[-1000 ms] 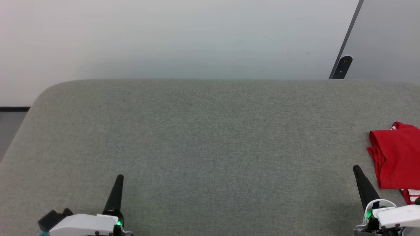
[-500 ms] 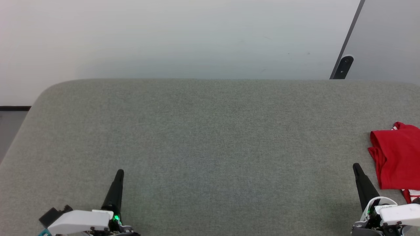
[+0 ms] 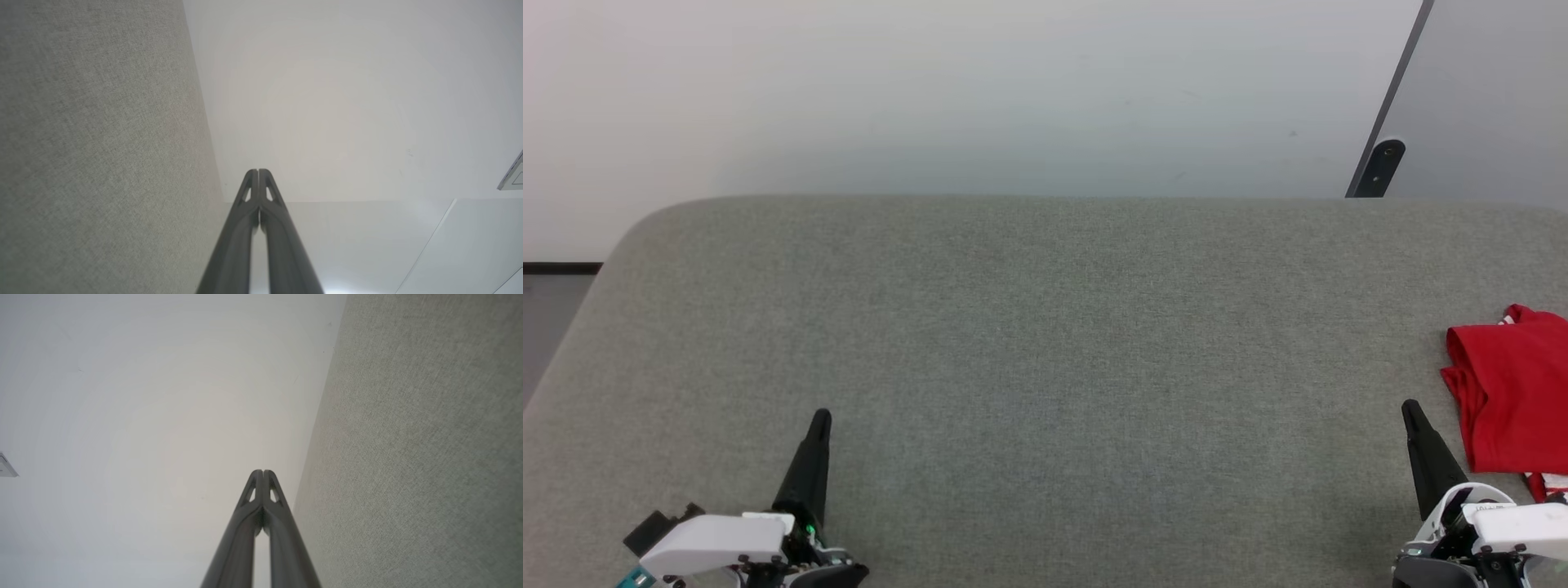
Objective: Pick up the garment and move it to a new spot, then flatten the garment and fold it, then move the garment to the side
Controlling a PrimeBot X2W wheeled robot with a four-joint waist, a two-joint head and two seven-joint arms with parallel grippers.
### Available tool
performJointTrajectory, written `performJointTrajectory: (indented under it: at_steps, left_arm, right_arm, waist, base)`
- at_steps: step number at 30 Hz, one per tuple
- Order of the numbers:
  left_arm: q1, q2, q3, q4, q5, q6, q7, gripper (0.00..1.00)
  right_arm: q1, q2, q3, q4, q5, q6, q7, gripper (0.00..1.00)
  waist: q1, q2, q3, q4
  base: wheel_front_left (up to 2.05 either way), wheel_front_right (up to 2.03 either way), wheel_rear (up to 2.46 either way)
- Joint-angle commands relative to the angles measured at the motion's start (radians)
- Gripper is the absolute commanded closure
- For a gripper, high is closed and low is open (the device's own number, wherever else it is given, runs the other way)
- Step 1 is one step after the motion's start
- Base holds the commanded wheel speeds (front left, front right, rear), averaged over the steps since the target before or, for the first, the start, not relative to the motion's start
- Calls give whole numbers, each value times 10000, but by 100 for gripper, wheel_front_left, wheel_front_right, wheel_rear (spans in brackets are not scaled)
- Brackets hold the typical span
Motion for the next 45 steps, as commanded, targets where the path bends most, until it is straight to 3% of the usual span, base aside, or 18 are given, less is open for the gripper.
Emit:
performJointTrajectory:
  at_steps: [1,45]
  left_arm:
    - [-128,-8,42,33,-174,-67,46,100]
    - [-213,-67,136,89,-411,-104,179,100]
  right_arm:
    - [-136,37,-29,45,203,-3,-7,100]
    - [-172,70,-33,134,462,-3,-31,100]
  waist:
    - [0,-1,1,3]
    - [0,-1,3,15]
  base:
    - [0,0,0]
    - [0,0,0]
